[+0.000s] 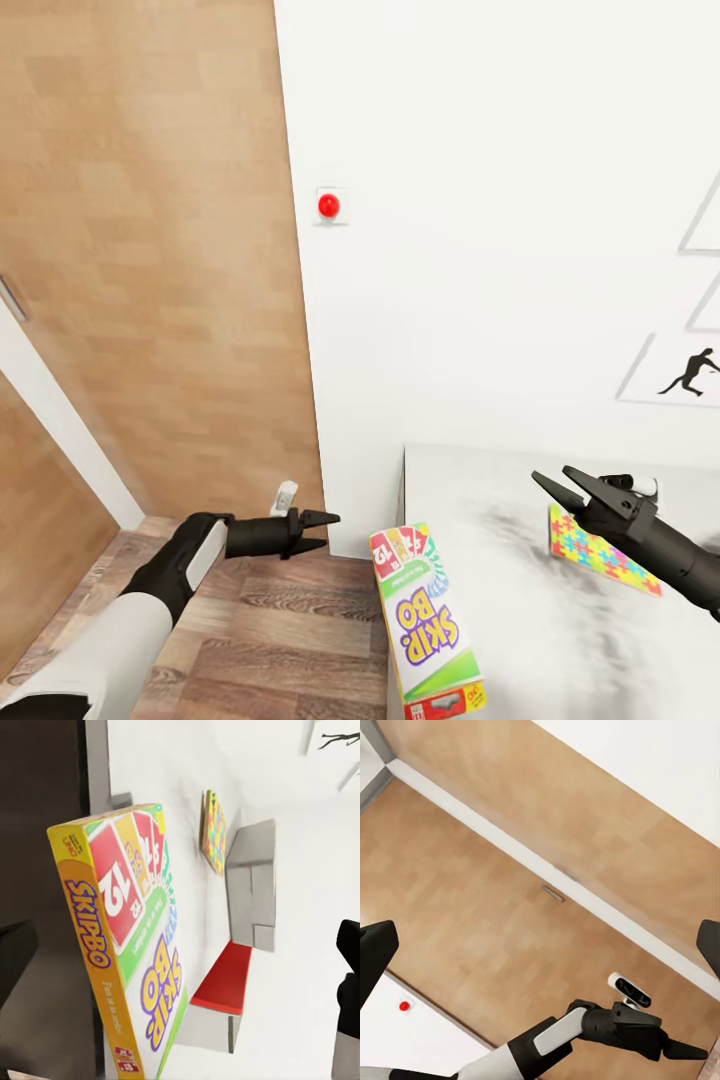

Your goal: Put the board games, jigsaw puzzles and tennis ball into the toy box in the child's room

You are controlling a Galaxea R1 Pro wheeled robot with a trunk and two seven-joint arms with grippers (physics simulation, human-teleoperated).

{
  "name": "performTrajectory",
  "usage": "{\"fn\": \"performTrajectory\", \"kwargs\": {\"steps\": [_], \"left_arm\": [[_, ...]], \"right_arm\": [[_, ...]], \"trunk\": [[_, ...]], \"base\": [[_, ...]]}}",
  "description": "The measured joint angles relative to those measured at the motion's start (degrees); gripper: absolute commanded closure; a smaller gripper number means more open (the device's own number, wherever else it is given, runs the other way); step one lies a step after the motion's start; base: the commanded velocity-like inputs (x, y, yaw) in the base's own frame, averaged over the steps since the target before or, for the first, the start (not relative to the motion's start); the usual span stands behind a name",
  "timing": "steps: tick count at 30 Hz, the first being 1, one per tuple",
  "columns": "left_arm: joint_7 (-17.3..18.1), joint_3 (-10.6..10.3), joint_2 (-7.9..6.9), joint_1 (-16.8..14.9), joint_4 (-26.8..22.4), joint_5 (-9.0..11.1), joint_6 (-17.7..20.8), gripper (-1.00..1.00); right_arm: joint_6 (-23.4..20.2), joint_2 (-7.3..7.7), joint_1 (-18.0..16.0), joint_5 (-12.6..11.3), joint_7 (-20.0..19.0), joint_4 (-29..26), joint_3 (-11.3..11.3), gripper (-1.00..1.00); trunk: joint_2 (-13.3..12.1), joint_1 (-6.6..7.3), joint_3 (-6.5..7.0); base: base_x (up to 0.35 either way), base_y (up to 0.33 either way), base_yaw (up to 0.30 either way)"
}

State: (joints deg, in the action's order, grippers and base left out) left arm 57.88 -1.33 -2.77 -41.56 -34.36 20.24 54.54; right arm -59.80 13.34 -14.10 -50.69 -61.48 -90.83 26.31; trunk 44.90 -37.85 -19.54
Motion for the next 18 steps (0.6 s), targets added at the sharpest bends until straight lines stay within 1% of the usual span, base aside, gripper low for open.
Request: {"fn": "performTrajectory", "kwargs": {"steps": [18], "left_arm": [[0.0,0.1,0.18,0.0,0.5,0.0,-0.1,-1.00]], "right_arm": [[0.0,-0.24,0.0,0.1,0.8,0.0,-0.1,-1.00]], "trunk": [[7.2,-3.96,-3.24]], "base": [[0.000,0.000,0.000]]}}
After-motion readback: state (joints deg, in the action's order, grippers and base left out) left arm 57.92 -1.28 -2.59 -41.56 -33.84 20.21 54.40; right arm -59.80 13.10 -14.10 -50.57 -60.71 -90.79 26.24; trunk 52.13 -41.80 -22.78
